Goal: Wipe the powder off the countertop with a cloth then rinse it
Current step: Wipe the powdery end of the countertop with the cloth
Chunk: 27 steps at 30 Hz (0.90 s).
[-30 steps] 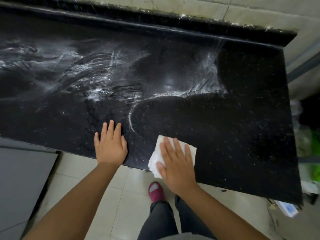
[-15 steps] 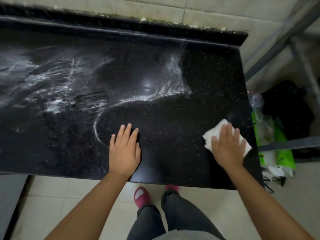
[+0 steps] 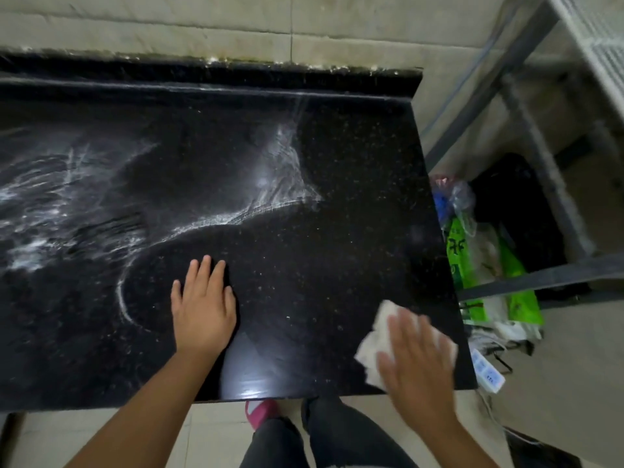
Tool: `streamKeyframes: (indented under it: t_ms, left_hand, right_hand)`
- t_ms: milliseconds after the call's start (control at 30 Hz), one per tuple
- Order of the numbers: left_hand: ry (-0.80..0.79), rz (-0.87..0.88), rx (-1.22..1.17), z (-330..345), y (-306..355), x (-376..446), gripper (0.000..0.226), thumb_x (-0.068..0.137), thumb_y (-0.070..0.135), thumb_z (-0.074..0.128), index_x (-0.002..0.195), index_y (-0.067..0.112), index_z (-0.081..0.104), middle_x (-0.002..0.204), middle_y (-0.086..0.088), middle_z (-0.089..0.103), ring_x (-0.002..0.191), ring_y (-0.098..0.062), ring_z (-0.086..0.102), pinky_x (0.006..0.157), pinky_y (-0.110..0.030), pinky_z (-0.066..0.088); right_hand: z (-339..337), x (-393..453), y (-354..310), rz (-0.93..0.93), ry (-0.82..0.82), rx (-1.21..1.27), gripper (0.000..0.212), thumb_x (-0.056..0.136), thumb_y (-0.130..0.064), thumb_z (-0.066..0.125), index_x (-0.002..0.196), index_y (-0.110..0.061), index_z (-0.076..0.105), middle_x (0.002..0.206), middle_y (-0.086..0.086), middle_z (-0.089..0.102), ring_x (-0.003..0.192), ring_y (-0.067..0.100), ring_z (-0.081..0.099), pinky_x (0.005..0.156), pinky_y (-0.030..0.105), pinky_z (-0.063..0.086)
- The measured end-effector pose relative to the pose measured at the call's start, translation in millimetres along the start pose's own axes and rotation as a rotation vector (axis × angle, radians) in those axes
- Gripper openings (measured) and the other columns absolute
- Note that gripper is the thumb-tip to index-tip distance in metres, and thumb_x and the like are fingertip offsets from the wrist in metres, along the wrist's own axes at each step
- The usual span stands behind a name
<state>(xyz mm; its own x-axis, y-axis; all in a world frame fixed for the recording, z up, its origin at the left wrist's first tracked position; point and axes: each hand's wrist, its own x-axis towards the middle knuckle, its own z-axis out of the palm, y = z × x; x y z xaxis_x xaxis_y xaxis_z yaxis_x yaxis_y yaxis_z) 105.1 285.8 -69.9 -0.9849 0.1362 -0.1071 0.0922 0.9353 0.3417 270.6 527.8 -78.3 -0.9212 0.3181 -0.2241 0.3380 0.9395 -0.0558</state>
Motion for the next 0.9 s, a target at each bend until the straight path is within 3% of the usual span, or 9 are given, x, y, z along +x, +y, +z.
streamKeyframes:
  t_ms: [100, 200, 267, 500, 600, 667, 733, 800, 900]
  left_hand:
    - [0.012, -0.028, 0.027, 7, 2, 1, 0.051, 0.089, 0.026, 0.032, 0.131, 0.003, 0.047, 0.143, -0.018, 0.038, 0.136, -0.034, 0.028, 0.109, -0.053, 0.017]
    - [0.003, -0.029, 0.071, 8, 1, 3, 0.072, 0.082, 0.043, 0.009, 0.138, 0.007, 0.038, 0.148, -0.015, 0.028, 0.14, -0.029, 0.02, 0.112, -0.047, 0.011]
    - [-0.01, -0.037, 0.081, 9, 2, 3, 0.08, 0.077, 0.047, 0.001, 0.142, 0.011, 0.031, 0.152, -0.011, 0.021, 0.142, -0.025, 0.012, 0.113, -0.041, 0.005]
    - [0.071, -0.097, 0.028, 11, 2, 2, 0.075, 0.081, 0.042, 0.004, 0.138, 0.006, 0.037, 0.148, -0.013, 0.029, 0.14, -0.026, 0.019, 0.112, -0.037, 0.007]
    - [0.1, -0.117, 0.031, 12, -1, 3, 0.066, 0.084, 0.032, 0.014, 0.129, -0.002, 0.048, 0.139, -0.02, 0.042, 0.133, -0.035, 0.033, 0.108, -0.042, 0.017]
    - [0.09, -0.123, 0.04, 12, -2, 4, 0.064, 0.083, 0.029, 0.016, 0.126, -0.003, 0.05, 0.136, -0.021, 0.045, 0.131, -0.036, 0.036, 0.106, -0.043, 0.019]
    - [0.091, -0.123, 0.04, 11, -2, 3, 0.065, 0.082, 0.029, 0.015, 0.128, -0.002, 0.049, 0.138, -0.019, 0.044, 0.132, -0.034, 0.035, 0.107, -0.041, 0.017]
    - [0.1, -0.12, 0.03, 10, -1, 3, 0.068, 0.082, 0.032, 0.012, 0.131, -0.001, 0.046, 0.14, -0.017, 0.041, 0.135, -0.032, 0.031, 0.109, -0.038, 0.013]
    - [0.107, -0.128, 0.008, 10, -1, 2, 0.06, 0.086, 0.027, 0.017, 0.131, 0.0, 0.045, 0.141, -0.017, 0.04, 0.136, -0.031, 0.029, 0.11, -0.038, 0.012]
  right_hand:
    - [-14, 22, 20, 0.194, -0.044, 0.072, 0.068, 0.096, -0.049, 0.003, 0.132, -0.008, 0.043, 0.135, 0.018, 0.049, 0.128, 0.036, 0.035, 0.1, 0.053, 0.035]
    - [-32, 74, 15, 0.244, -0.011, 0.089, 0.075, 0.088, -0.054, 0.004, 0.146, -0.011, 0.023, 0.154, 0.011, 0.018, 0.142, 0.034, 0.012, 0.112, 0.052, 0.013]
    - [-40, 115, 2, 0.219, -0.023, 0.067, 0.062, 0.096, -0.047, 0.014, 0.149, -0.014, 0.007, 0.157, 0.005, -0.001, 0.144, 0.029, -0.005, 0.114, 0.047, 0.0]
    - [-51, 199, -112, -0.17, -0.074, 0.052, 0.061, 0.098, -0.043, 0.02, 0.149, -0.017, -0.001, 0.157, 0.002, -0.008, 0.143, 0.029, -0.011, 0.114, 0.047, -0.007]
    - [-35, 164, -147, -0.46, -0.068, 0.011, 0.072, 0.086, -0.051, 0.002, 0.149, -0.017, 0.01, 0.158, 0.001, 0.001, 0.144, 0.028, -0.002, 0.114, 0.043, -0.007]
    - [-23, 128, -145, -0.595, -0.006, -0.023, 0.07, 0.082, -0.048, 0.014, 0.14, -0.017, 0.038, 0.149, 0.002, 0.034, 0.139, 0.028, 0.025, 0.113, 0.042, 0.004]
    - [-15, 99, -124, -0.692, -0.026, -0.04, 0.058, 0.083, -0.046, 0.03, 0.132, -0.019, 0.045, 0.138, 0.001, 0.05, 0.131, 0.025, 0.034, 0.11, 0.041, 0.01]
    - [-10, 82, -82, -0.714, -0.041, -0.09, 0.051, 0.087, -0.048, 0.032, 0.13, -0.021, 0.04, 0.138, -0.001, 0.05, 0.133, 0.023, 0.03, 0.109, 0.038, 0.008]
    - [-20, 89, -14, -0.617, -0.003, -0.15, 0.054, 0.097, -0.047, 0.006, 0.131, -0.019, 0.038, 0.139, 0.0, 0.038, 0.143, 0.02, 0.009, 0.113, 0.034, -0.001]
